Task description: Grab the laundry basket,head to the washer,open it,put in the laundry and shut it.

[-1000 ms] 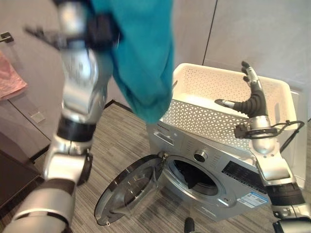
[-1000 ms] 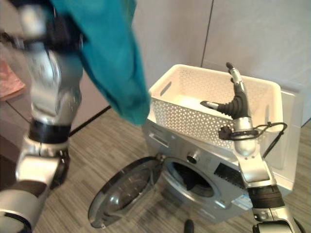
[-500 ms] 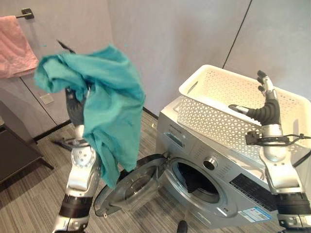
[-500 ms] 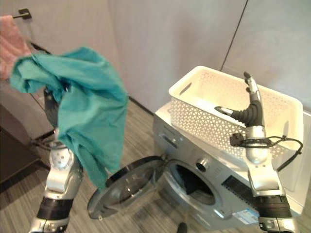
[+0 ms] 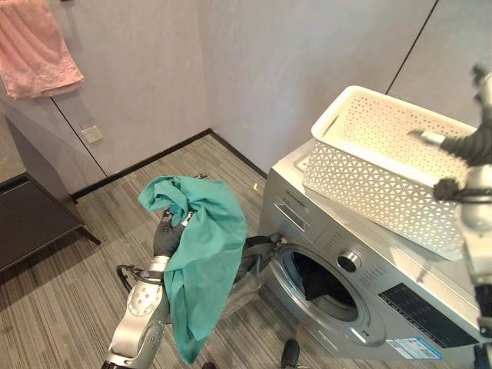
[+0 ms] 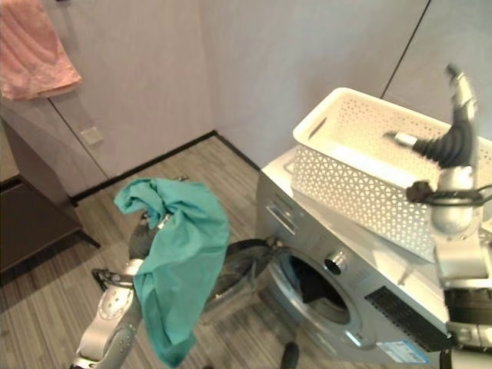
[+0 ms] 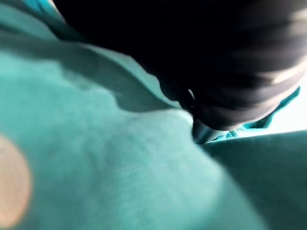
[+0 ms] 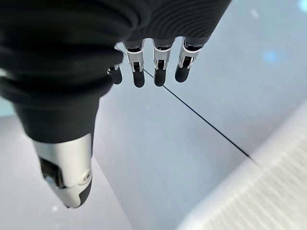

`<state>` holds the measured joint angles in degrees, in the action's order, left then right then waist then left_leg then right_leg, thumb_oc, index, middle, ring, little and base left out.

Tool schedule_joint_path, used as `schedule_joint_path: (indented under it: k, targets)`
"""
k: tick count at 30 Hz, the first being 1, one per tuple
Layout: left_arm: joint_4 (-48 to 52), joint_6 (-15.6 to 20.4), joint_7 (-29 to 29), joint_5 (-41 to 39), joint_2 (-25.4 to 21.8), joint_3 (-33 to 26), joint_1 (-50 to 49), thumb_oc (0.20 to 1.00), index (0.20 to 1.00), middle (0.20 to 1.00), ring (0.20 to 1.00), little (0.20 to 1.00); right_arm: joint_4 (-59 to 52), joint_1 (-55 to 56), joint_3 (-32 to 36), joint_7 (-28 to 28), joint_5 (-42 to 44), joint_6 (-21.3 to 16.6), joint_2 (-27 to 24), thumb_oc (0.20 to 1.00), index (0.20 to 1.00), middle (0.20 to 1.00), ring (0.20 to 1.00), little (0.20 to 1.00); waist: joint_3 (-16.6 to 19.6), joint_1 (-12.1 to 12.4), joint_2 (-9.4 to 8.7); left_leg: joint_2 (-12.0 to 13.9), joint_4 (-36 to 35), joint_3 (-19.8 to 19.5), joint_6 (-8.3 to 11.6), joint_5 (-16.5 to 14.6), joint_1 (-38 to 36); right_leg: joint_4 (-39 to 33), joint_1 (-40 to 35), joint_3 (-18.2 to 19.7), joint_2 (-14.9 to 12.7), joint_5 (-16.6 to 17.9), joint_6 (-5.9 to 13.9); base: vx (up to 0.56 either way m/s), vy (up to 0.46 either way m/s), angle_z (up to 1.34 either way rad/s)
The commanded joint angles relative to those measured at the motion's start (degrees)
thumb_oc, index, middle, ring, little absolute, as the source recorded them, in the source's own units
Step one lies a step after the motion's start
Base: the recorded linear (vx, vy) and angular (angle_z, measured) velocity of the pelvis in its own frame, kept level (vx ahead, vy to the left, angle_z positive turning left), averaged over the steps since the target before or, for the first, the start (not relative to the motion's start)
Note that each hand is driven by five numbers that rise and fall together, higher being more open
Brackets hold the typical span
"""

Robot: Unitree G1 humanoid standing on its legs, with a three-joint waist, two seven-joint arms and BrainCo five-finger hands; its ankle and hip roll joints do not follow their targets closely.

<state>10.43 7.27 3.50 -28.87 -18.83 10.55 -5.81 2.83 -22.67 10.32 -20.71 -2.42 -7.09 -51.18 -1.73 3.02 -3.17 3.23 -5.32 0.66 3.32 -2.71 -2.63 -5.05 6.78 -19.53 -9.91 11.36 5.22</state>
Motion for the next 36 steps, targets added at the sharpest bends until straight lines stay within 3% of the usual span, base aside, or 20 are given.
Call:
schedule_joint_path:
  k: [1,7,9,13,18,19,24,30,35,36]
  targets:
    - [0.9,2.2,-1.1,-0.1,-2.9,2.6,3.0,0.200,0.200,0.200,0.200,0.200,-0.9,-7.3,6.3,-5.3,-2.2,-2.5,-6.2,1.000,1.000,1.000,1.000,1.000,1.3,2.0,-2.12,-2.3,0.3,-0.5,-3.39,-2.1,3.2,0.2,-7.9,-1.6,-2.9,-8.9,4.77,0.01,0.068,0.06]
    - [-1.9,1.5,-0.3,2.6,-2.8,2.4,2.9,0.200,0.200,0.200,0.200,0.200,-10.8,-0.6,13.1,-6.0,-5.5,-2.1,-1.5,1.000,1.000,1.000,1.000,1.000,1.1,0.0,-2.27,-3.1,0.3,-0.1,-4.33,-2.7,3.4,0.6,-7.1,-1.0,-3.7,-8.0,5.54,0.00,0.088,0.02]
    - [-2.6,1.3,0.1,3.9,-2.8,1.3,2.3,0.200,0.200,0.200,0.200,0.200,-16.3,6.4,17.0,-5.5,-7.7,-1.7,4.4,1.000,1.000,1.000,1.000,1.000,0.8,-1.7,-1.85,-3.6,0.3,0.7,-5.00,-3.2,3.2,1.0,-6.4,0.0,-4.3,-7.3,5.95,0.00,0.112,-0.07]
    - [-1.9,1.6,0.4,5.2,-3.3,-0.2,1.1,0.200,0.200,0.200,0.200,0.200,-20.7,14.6,22.0,-4.8,-11.1,-0.4,8.5,1.000,1.000,1.000,1.000,1.000,0.5,-3.3,-1.86,-4.4,0.3,1.8,-5.97,-3.8,3.1,2.2,-4.7,2.1,-5.0,-6.4,6.49,-0.02,0.112,-0.20]
    - [-2.8,2.0,1.3,8.0,-3.3,-2.7,-0.4,0.200,0.200,0.200,0.200,0.200,-20.7,26.1,28.3,-4.5,-12.5,1.0,14.1,1.000,1.000,1.000,1.000,1.000,-0.2,-7.3,-1.21,-5.8,0.3,4.0,-7.63,-5.3,1.3,5.1,-2.1,7.1,-5.9,-4.6,7.13,-0.02,0.152,-0.37]
    - [-2.9,2.1,1.3,8.1,-3.3,-2.6,-0.5,0.200,0.200,0.200,0.200,0.200,-20.8,26.4,28.4,-4.5,-12.5,1.0,14.3,1.000,1.000,1.000,1.000,1.000,-0.2,-7.1,-1.28,-5.9,0.3,4.1,-7.70,-5.3,1.2,5.2,-2.1,7.3,-6.0,-4.6,7.18,-0.01,0.099,-0.54]
    - [-5.1,2.1,1.0,9.3,-3.1,-5.7,-3.2,0.200,0.200,0.200,0.200,0.200,-19.6,39.3,36.7,-4.1,-15.2,3.3,19.4,1.000,1.000,1.000,1.000,1.000,-0.3,-10.8,-0.86,-6.0,0.3,6.1,-8.37,-6.9,-0.6,7.5,-0.8,10.5,-5.8,-4.1,7.52,0.01,0.088,-0.38]
    - [-7.5,2.0,2.3,9.6,-3.0,-4.9,-4.4,0.200,0.200,0.200,0.200,0.200,-14.5,49.5,36.1,-5.5,-20.7,7.1,26.9,1.000,1.000,1.000,1.000,1.000,0.4,-13.3,-0.59,-5.7,0.3,8.1,-8.89,-7.7,-1.7,7.5,-0.2,12.4,-5.4,-2.1,8.07,0.02,0.035,-0.15]
    - [-8.9,2.9,5.4,8.6,-2.9,-2.9,-3.2,0.200,0.200,0.200,0.200,0.200,-6.1,51.6,28.7,-9.1,-18.7,7.2,32.3,1.000,1.000,1.000,1.000,1.000,0.6,-14.5,-0.31,-6.0,0.3,9.3,-9.07,-7.8,-2.4,6.7,-0.4,12.9,-5.8,-0.2,8.42,0.01,0.025,-0.27]
    - [-9.7,3.0,6.7,7.3,-2.4,-2.1,-2.8,0.200,0.200,0.200,0.200,0.200,-0.3,52.6,25.8,-10.2,-16.8,7.9,33.3,1.000,1.000,1.000,1.000,1.000,0.4,-14.9,0.17,-5.9,0.3,9.5,-9.24,-8.3,-3.1,6.9,-0.7,13.4,-5.7,-0.3,8.62,0.01,0.031,0.03]
